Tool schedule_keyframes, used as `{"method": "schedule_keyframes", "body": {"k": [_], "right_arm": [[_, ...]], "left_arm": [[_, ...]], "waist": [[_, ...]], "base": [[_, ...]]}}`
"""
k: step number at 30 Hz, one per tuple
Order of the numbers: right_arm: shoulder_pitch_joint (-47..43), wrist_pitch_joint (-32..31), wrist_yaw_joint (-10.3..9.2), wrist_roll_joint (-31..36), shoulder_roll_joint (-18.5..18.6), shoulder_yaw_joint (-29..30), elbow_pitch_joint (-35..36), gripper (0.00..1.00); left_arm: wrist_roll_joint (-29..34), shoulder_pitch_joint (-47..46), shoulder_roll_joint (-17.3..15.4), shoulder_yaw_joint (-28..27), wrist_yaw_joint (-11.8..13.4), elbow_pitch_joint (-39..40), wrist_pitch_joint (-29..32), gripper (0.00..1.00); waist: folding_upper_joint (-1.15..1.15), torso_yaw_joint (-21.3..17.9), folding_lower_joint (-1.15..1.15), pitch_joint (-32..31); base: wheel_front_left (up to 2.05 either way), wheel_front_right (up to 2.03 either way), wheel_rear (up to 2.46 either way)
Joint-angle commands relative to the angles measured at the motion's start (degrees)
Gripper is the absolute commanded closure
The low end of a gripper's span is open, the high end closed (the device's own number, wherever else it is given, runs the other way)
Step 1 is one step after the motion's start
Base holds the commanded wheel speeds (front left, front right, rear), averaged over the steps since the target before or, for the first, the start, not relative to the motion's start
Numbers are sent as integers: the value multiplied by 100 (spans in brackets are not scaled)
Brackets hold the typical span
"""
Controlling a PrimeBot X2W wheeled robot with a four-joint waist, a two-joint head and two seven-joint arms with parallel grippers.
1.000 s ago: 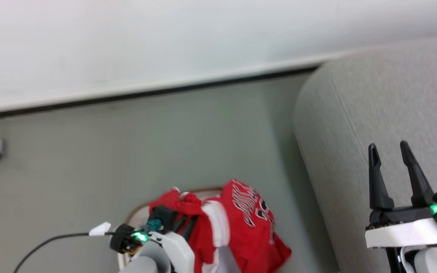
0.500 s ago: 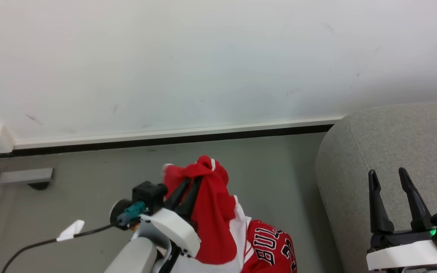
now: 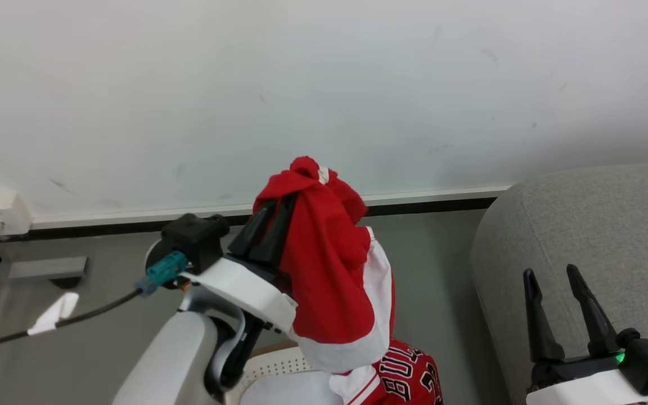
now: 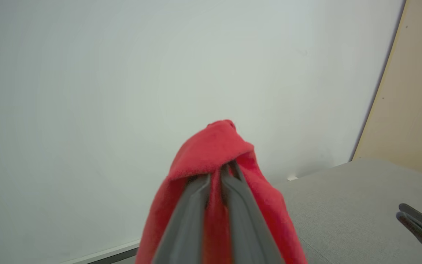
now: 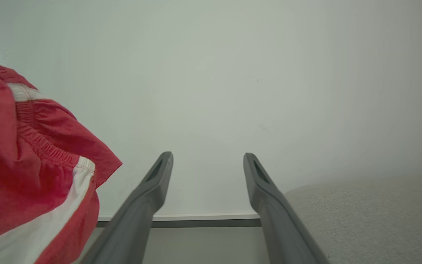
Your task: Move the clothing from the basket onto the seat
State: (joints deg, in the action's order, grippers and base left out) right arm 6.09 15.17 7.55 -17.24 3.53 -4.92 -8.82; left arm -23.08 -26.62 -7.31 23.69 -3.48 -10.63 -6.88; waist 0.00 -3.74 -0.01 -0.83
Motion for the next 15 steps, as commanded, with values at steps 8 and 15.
{"method": "schedule_keyframes", "body": {"k": [8, 15], "right_arm": [[54, -3, -12, -47, -16, -346, 50, 0], [398, -11, -13, -463, 287, -1616, 66, 0]], "left_arm": [[-143, 127, -137, -55, 138, 453, 209, 100], [-177, 95, -78, 38, 105, 286, 261, 100]], "waist": [[0, -18, 1, 25], [0, 84, 1, 30]], "base": [[0, 0, 0], [0, 0, 0]]}}
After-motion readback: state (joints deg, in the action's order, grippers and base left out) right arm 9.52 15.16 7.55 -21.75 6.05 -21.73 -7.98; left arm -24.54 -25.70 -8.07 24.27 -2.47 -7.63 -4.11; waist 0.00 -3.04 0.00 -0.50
